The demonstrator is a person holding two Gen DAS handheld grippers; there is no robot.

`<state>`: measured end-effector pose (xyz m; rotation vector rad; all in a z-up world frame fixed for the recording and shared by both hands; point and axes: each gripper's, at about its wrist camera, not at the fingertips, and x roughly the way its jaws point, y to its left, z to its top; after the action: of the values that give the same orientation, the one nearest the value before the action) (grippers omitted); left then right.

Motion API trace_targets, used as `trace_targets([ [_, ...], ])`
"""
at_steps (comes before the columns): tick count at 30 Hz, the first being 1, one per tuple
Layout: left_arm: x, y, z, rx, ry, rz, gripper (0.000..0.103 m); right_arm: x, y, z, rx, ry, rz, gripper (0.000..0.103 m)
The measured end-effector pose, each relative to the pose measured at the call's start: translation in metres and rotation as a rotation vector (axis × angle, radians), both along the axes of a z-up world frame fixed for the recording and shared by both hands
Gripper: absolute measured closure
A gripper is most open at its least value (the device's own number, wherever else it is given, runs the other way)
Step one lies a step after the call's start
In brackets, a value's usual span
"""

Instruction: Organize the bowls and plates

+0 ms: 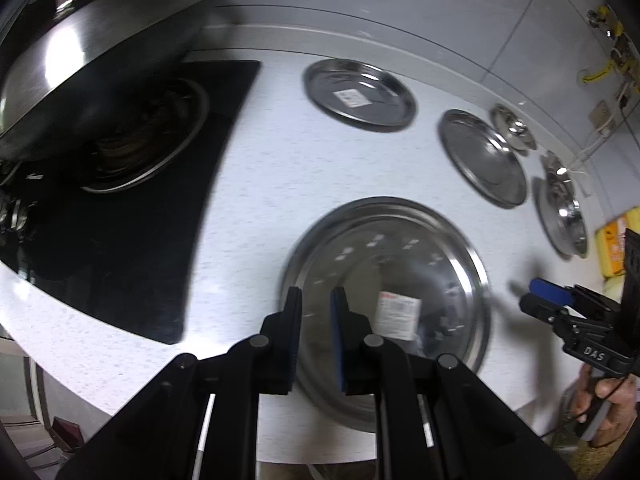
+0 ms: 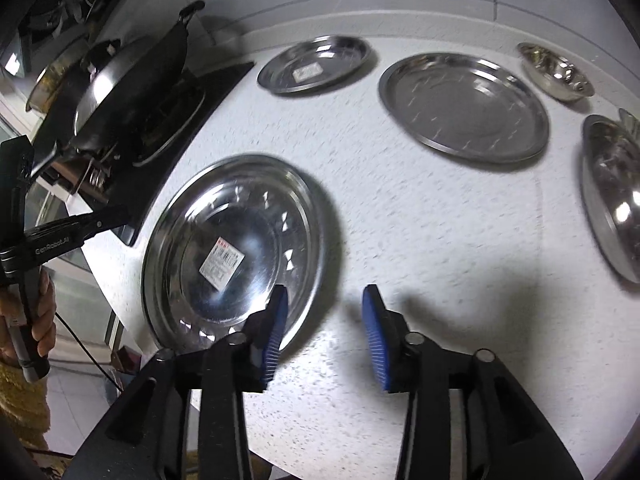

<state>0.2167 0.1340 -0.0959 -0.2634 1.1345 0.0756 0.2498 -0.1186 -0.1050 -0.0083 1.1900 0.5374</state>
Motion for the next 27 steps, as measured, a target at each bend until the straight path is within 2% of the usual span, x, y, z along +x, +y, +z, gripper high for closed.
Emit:
trace_targets([
  [3,0.013,-0.013,0.004,-0.016,0.002,-0.052,0.089,0.004,-0.01,0.007,0.003,-0.022,-0.028,0.054],
  [7,0.038,-0.027,0.004,-0.083,-0.009,-0.127,0.087,0.015,-0.02,0.013,-0.011,-0.043,-0.083,0.052],
  [9,0.052,-0.035,0.006,-0.104,-0.029,-0.155,0.062,0.021,-0.023,0.017,-0.025,-0.052,-0.112,0.05],
  [10,0.057,-0.038,0.007,-0.117,-0.043,-0.176,0.058,0.026,-0.025,0.018,-0.035,-0.055,-0.124,0.05],
  [12,0.071,-0.048,0.009,-0.137,-0.075,-0.233,0.037,0.036,-0.027,0.02,-0.056,-0.067,-0.137,0.049],
  [15,0.095,-0.062,0.009,-0.11,-0.092,-0.269,0.035,0.054,-0.032,0.021,-0.071,-0.079,-0.158,0.049],
  [25,0.195,-0.099,-0.019,-0.183,-0.041,-0.22,0.035,0.142,-0.057,0.017,-0.12,-0.124,-0.207,0.048],
  [27,0.209,-0.106,-0.027,-0.175,-0.023,-0.211,0.035,0.163,-0.064,0.015,-0.141,-0.127,-0.223,0.044],
])
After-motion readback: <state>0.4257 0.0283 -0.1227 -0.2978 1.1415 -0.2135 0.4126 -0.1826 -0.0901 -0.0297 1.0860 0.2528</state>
